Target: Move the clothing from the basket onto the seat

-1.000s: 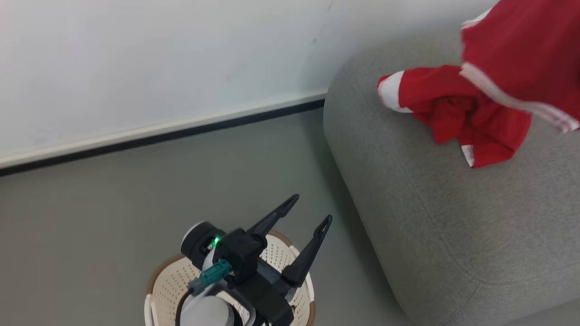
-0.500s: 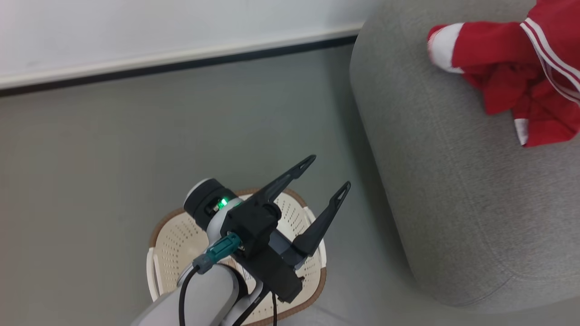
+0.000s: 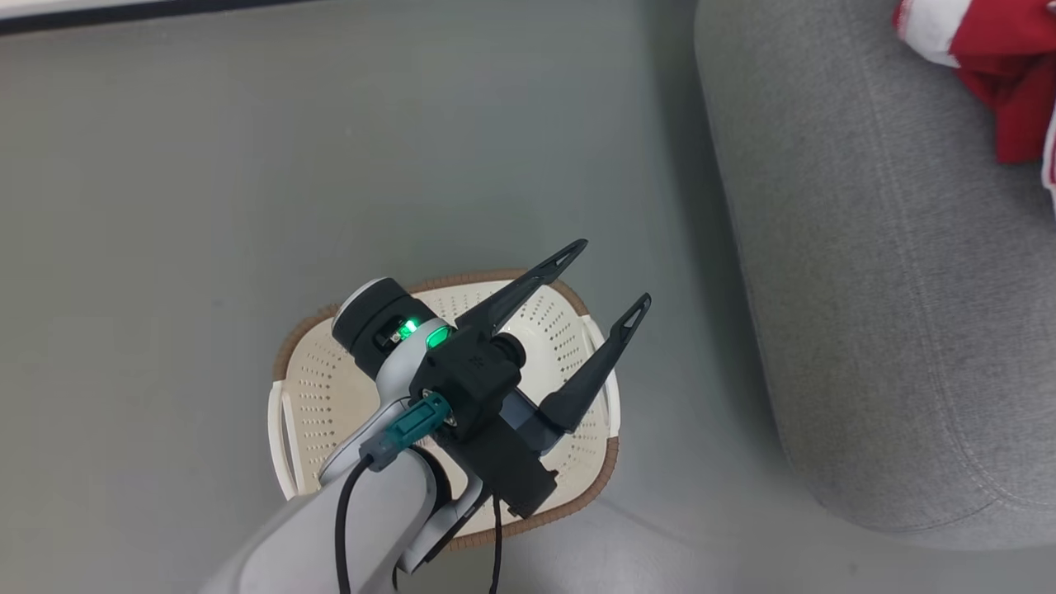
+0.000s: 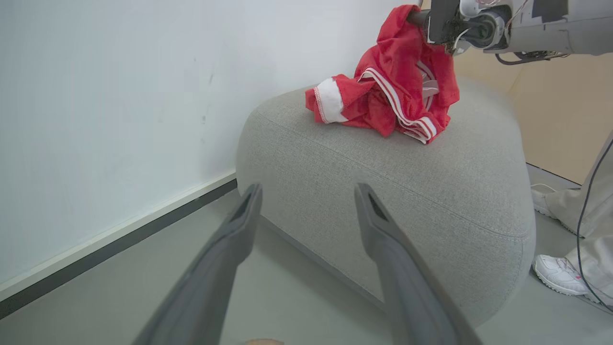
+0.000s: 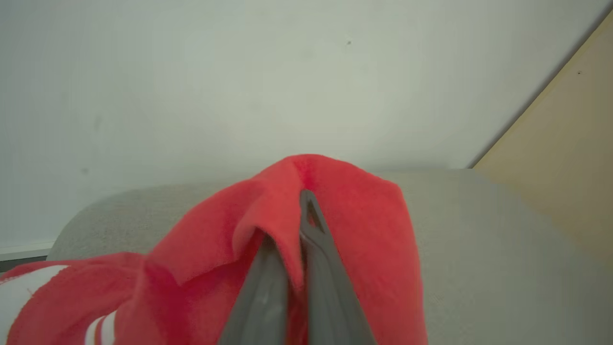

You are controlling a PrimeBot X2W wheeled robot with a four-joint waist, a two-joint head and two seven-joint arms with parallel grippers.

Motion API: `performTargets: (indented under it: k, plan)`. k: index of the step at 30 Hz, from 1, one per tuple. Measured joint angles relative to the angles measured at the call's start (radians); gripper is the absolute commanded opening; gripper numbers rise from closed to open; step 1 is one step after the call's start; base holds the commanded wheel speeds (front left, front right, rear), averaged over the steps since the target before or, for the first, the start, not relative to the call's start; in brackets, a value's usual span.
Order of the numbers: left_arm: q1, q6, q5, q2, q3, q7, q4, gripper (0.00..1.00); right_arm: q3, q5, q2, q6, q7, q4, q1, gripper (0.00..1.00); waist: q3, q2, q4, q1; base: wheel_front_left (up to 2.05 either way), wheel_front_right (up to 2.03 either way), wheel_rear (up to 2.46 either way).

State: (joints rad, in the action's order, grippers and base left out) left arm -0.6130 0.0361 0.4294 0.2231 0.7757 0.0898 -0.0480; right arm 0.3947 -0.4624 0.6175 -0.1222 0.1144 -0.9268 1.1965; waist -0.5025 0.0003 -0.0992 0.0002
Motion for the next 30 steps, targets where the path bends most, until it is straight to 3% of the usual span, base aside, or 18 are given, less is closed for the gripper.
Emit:
performTargets:
  k: [9,10,12,14,18,30]
  plan:
    - [-0.004,0.008,-0.007,0.013,-0.002,0.005,-0.041,1.00,0.021,0.017,-0.052,-0.001,0.003,-0.088,-0.019,0.00,-0.039,-0.0001,0.010,-0.0001,0.00,0.00,0.00]
    - [-0.004,0.008,-0.007,0.015,-0.002,0.006,-0.044,1.00,0.022,0.017,-0.057,-0.001,0.008,-0.093,-0.019,0.09,-0.038,-0.0001,0.008,-0.0001,0.00,0.00,0.00]
    - [-0.004,0.008,-0.007,0.017,-0.003,0.010,-0.050,1.00,0.020,0.017,-0.063,-0.001,0.020,-0.105,-0.019,0.47,-0.035,-0.0002,0.001,-0.0001,0.00,0.00,0.00]
    - [-0.004,0.008,-0.007,0.020,-0.004,0.018,-0.061,1.00,0.018,0.017,-0.075,-0.001,0.033,-0.116,-0.020,1.00,-0.030,-0.0002,-0.006,-0.0001,0.00,0.00,0.00]
    - [-0.004,0.010,-0.007,0.020,-0.004,0.028,-0.081,1.00,0.016,0.009,-0.106,0.000,0.064,-0.128,-0.023,1.00,-0.013,-0.0002,-0.023,-0.0002,0.00,0.00,0.00]
    - [0.013,0.026,0.026,-0.005,-0.012,0.082,-0.171,1.00,0.042,0.004,-0.171,0.067,0.123,-0.123,-0.108,1.00,0.102,-0.0003,-0.077,-0.0003,0.00,0.00,0.00]
